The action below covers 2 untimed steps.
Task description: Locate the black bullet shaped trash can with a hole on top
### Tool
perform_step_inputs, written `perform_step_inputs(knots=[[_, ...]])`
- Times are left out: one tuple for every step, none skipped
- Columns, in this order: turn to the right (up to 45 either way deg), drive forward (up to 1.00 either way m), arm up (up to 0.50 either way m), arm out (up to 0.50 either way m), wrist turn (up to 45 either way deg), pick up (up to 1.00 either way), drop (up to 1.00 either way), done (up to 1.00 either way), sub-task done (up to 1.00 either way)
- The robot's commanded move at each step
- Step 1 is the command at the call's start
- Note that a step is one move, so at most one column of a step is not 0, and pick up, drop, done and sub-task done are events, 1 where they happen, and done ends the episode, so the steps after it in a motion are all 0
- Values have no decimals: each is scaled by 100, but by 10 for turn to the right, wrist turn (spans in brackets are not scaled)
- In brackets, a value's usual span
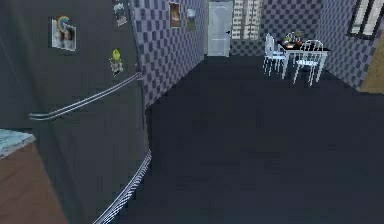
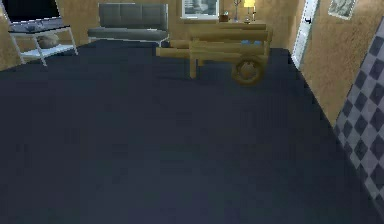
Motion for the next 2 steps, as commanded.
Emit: perform_step_inputs(knots=[[120, 0, 0, 0, 0, 0, 0, 0, 0], [0, 100, 0, 0, 0, 0, 0, 0, 0]])
